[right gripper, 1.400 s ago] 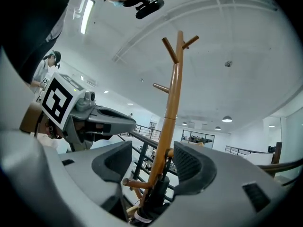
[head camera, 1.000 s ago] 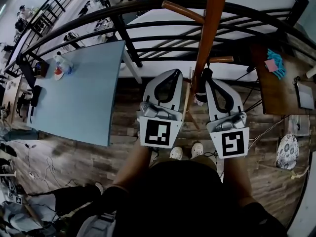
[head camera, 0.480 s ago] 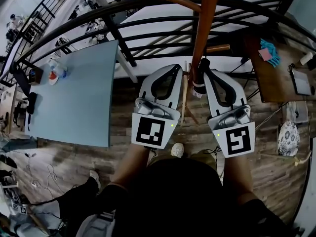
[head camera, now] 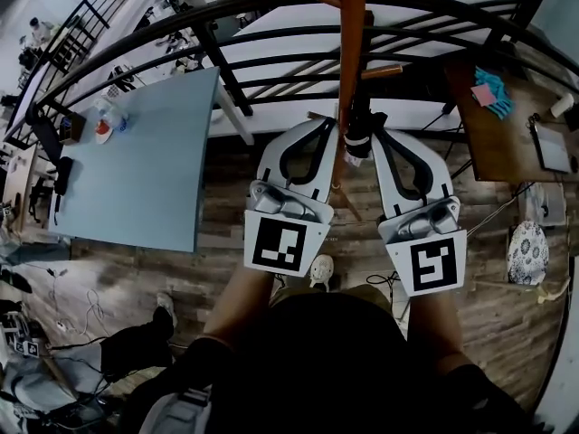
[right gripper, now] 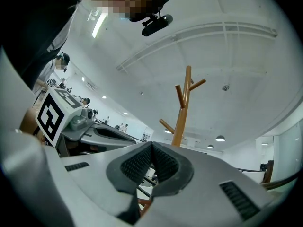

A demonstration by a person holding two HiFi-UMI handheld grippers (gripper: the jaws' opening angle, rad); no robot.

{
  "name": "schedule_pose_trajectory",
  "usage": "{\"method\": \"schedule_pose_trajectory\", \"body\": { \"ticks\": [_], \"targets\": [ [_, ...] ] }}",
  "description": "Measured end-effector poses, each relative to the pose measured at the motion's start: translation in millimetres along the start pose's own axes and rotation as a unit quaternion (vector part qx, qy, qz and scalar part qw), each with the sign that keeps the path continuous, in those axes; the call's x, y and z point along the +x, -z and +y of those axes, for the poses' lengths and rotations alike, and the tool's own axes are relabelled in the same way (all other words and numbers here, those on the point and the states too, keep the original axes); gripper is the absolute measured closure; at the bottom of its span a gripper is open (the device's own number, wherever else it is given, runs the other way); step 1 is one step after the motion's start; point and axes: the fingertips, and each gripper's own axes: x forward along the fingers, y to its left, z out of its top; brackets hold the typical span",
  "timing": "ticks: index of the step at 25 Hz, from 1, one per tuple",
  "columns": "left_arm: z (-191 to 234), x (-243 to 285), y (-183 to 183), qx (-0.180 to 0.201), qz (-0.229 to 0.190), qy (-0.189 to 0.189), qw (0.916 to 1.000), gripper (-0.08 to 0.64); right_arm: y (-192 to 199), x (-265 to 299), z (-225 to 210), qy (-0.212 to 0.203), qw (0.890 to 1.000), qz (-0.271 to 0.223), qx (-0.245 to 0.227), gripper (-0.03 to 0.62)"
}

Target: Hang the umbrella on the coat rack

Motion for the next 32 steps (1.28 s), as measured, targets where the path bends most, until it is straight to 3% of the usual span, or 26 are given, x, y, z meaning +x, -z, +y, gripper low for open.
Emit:
{"method": "schedule_pose_trajectory", "body": {
  "ticks": [21,32],
  "targets": [
    [-145,-74,-72,0.027,0.02,-0.032,0.9989,0.548,-43,-169,-2,-0.007,0.999,-0.028,0.044,0.563],
    [-163,-91,-86,0.041,0.021,-0.047,0.9978,0.548,-54,-186,4,-0.017,0.998,-0.041,0.035,0.563]
  ]
}}
